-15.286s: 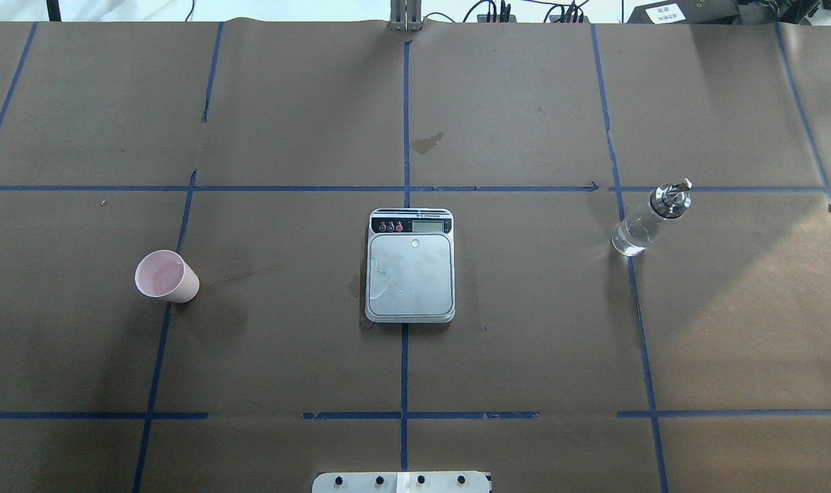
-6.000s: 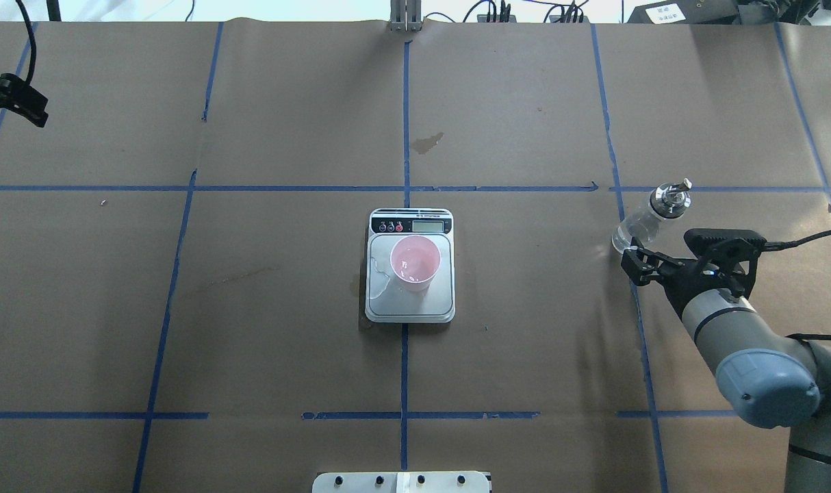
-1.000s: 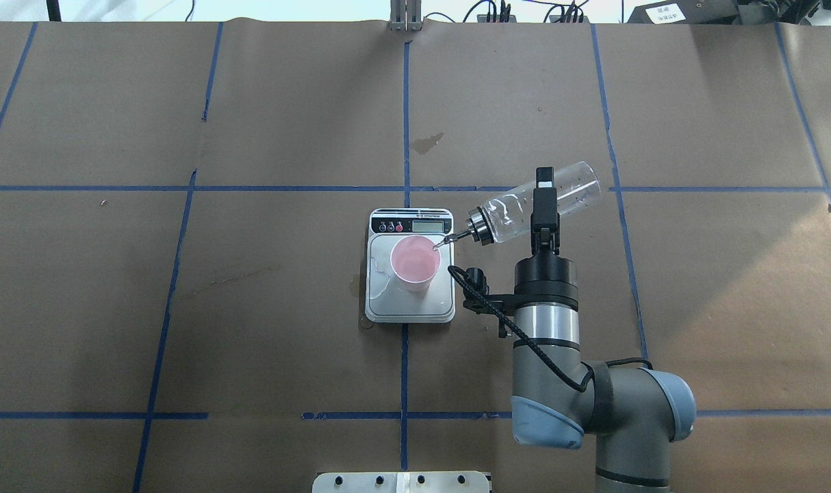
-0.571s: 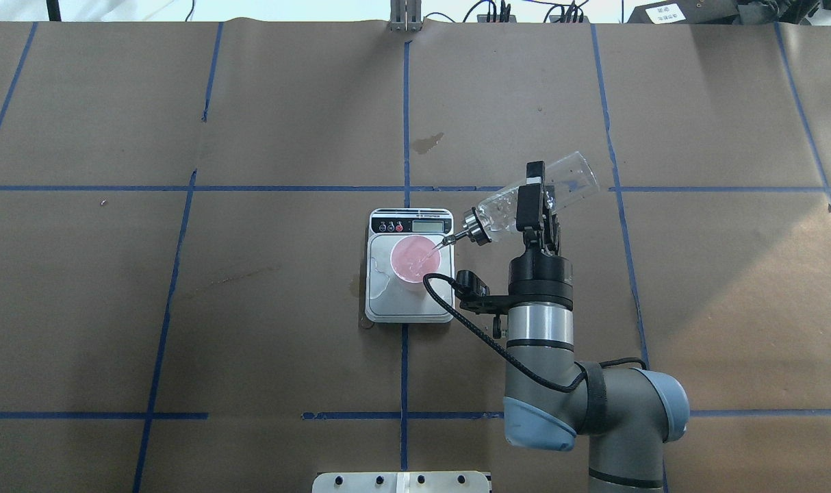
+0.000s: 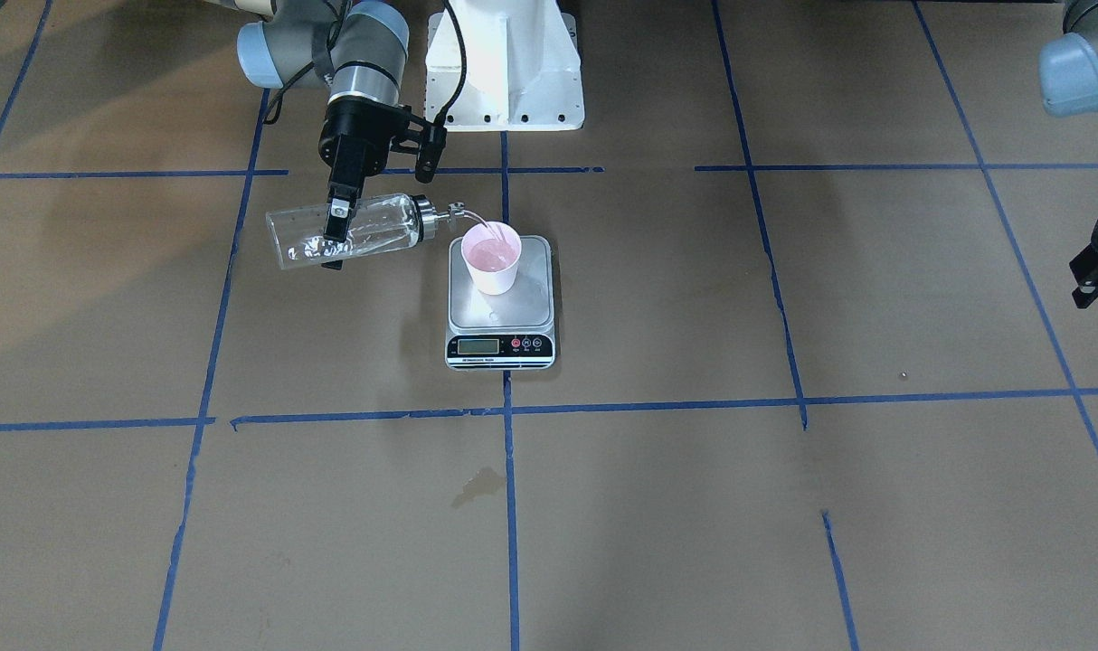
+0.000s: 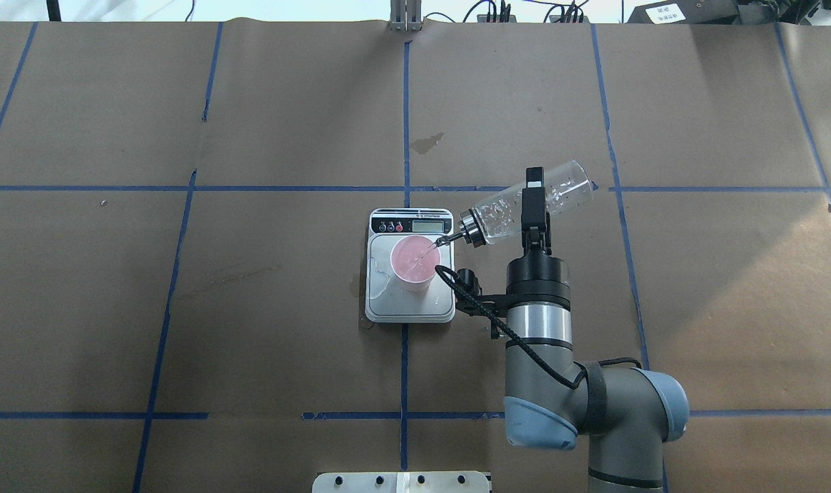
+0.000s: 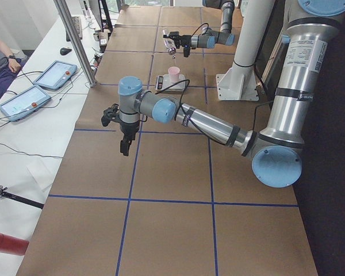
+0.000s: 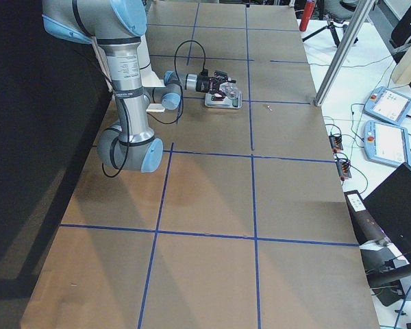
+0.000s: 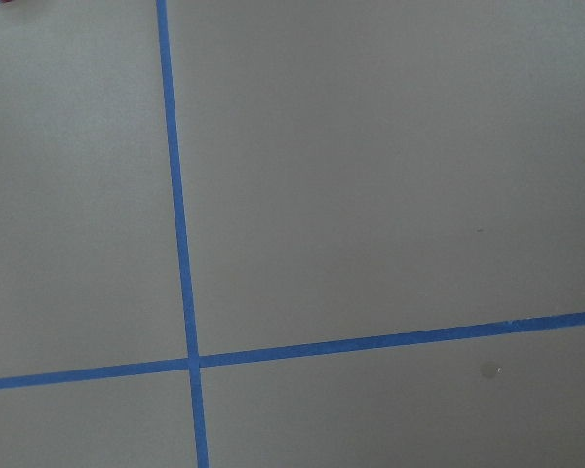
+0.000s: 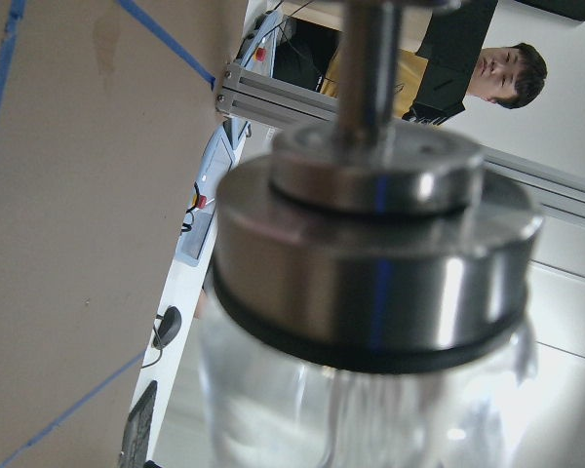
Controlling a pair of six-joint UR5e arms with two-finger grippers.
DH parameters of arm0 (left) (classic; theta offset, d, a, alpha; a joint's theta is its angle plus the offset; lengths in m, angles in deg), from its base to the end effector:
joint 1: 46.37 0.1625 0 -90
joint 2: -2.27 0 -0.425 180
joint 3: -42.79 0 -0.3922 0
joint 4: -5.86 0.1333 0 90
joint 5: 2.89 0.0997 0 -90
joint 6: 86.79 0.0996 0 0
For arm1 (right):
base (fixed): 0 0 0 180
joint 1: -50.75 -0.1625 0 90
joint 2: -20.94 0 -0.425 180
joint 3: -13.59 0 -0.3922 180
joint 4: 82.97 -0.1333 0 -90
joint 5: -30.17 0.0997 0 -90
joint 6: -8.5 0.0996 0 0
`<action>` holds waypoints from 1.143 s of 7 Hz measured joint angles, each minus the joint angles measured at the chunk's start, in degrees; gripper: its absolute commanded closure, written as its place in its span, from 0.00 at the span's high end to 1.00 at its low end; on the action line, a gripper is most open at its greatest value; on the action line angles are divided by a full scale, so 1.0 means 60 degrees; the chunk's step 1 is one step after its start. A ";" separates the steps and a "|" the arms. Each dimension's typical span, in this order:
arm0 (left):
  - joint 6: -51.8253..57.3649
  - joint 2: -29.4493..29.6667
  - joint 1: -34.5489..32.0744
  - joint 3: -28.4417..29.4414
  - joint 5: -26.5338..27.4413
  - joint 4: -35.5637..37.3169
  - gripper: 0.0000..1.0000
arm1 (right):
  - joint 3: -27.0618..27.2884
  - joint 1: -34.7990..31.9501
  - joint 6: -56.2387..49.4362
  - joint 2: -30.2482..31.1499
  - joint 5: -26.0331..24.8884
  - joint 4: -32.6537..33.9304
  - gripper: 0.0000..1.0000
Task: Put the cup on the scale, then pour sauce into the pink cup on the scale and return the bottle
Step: 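Tilt the bottle spout over the pink cup with the right gripper, then tilt the bottle upright and carry it back with the right gripper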
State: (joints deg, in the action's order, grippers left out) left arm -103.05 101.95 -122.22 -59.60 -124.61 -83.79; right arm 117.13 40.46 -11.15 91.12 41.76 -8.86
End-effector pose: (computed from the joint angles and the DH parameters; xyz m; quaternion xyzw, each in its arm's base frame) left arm 0.0582 -0.5617 0.4759 0.1045 0.3065 0.0341 0.9455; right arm -0.5018 -0.3257 0.2842 0.5671 0.3359 -0.3667 0.6566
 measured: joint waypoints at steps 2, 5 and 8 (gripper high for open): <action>-0.0003 0.0041 -0.0065 -0.0011 0.0000 0.0004 1.00 | 0.0007 0.0000 0.2060 0.0007 0.0713 -0.0002 0.00; -0.0014 0.0072 -0.0127 -0.0098 0.0000 0.0021 1.00 | 0.0008 -0.0015 0.4636 0.0076 0.1848 -0.1479 0.00; -0.0015 0.0080 -0.0175 -0.0255 0.0000 0.0051 1.00 | 0.0074 -0.0516 0.6909 0.0428 0.3195 -0.3516 0.00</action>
State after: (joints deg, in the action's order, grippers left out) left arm -103.13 102.43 -123.27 -61.13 -124.61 -83.49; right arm 117.57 37.37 30.30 93.69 60.93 -29.96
